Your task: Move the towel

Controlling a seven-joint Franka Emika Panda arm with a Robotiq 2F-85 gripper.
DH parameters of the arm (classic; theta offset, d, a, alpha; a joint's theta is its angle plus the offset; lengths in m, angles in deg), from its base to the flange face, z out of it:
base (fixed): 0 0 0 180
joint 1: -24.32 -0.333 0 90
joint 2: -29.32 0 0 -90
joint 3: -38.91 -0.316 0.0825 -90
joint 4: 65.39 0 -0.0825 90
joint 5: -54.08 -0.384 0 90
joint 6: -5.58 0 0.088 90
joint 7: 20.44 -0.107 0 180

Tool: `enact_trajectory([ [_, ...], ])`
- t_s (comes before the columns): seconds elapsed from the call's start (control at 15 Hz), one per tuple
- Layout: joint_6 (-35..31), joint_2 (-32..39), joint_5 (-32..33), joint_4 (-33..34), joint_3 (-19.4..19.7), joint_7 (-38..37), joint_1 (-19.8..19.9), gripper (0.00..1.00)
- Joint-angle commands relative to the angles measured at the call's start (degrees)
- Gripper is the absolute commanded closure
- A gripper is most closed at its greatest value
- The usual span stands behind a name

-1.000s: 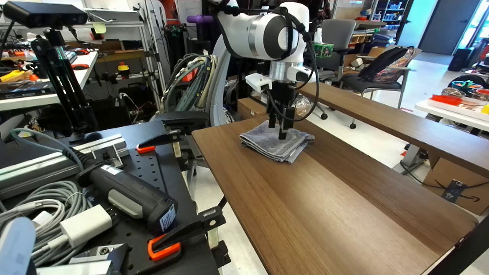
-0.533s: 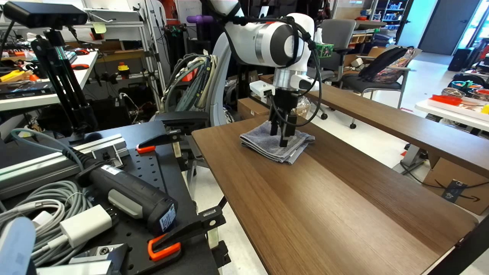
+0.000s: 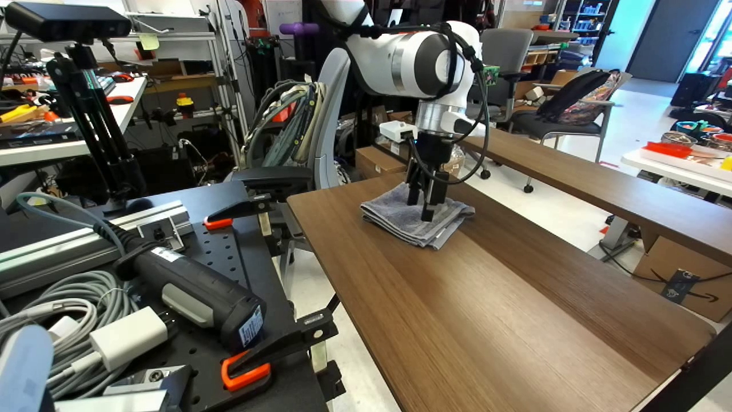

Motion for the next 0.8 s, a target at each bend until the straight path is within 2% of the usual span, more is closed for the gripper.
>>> enact_trajectory([
  [0.0, 3.62, 1.91, -0.52, 3.86, 0.70, -0.83, 0.57, 0.00],
  [0.73, 5.86, 1.06, -0.42, 3.63, 2.03, 0.97, 4.84, 0.00],
])
